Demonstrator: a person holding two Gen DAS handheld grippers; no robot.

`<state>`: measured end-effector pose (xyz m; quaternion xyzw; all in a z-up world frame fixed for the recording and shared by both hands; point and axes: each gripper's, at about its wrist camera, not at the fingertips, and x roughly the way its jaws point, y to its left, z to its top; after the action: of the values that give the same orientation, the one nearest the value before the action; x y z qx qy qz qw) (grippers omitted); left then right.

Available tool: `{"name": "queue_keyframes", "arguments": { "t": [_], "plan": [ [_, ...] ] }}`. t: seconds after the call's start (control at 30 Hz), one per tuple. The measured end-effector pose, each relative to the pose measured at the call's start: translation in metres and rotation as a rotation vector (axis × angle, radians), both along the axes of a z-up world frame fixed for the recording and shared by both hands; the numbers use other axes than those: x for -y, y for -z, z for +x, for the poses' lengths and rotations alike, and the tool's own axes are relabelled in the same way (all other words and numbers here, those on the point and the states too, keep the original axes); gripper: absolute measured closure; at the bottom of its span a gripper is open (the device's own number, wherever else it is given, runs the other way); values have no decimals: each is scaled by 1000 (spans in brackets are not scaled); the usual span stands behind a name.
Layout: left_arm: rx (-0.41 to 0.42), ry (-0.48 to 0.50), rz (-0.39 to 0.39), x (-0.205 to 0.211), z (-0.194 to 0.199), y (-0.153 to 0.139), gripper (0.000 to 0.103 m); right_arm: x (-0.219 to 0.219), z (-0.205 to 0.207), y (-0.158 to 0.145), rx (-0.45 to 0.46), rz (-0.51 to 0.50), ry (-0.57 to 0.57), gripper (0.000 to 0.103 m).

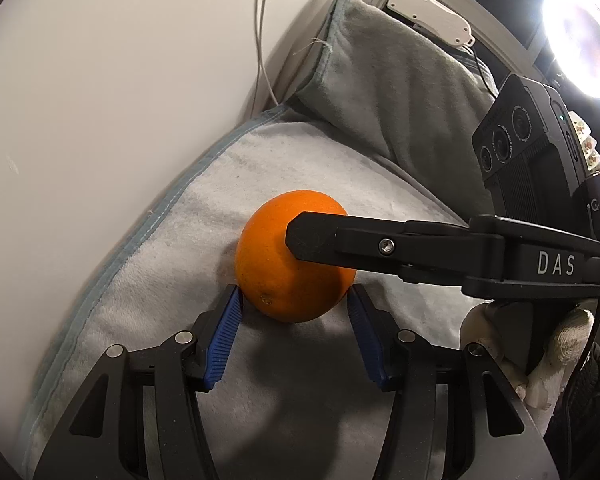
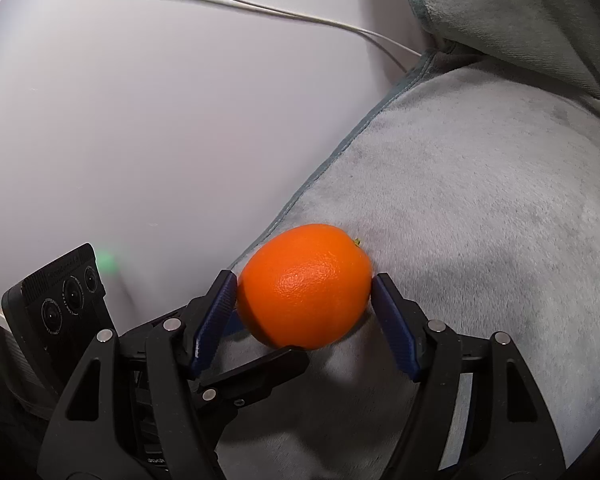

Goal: Organize fruits
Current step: 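Lift and carry the large orange with the left tool onto the plate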

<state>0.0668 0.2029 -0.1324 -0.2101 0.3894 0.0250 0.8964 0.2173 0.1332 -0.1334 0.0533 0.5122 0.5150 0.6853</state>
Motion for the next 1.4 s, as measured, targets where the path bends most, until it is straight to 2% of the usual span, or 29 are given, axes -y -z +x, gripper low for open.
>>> {"name": "queue_keyframes", "arguments": {
  "t": [0.37, 0.87, 1.17, 1.4],
  "plan": [
    [64, 47, 56, 33, -5, -32, 49, 33, -10, -26, 57, 35, 32, 31],
    [135, 156, 117, 93, -12, -58, 49, 102, -31, -60, 128, 78, 126, 31],
    [174, 257, 138, 146, -8, -72, 49, 163, -44, -80, 181, 88, 212, 31],
    [185, 341, 139, 188, 0, -76, 49, 211, -45, -85, 196, 86, 289, 31]
  ]
}}
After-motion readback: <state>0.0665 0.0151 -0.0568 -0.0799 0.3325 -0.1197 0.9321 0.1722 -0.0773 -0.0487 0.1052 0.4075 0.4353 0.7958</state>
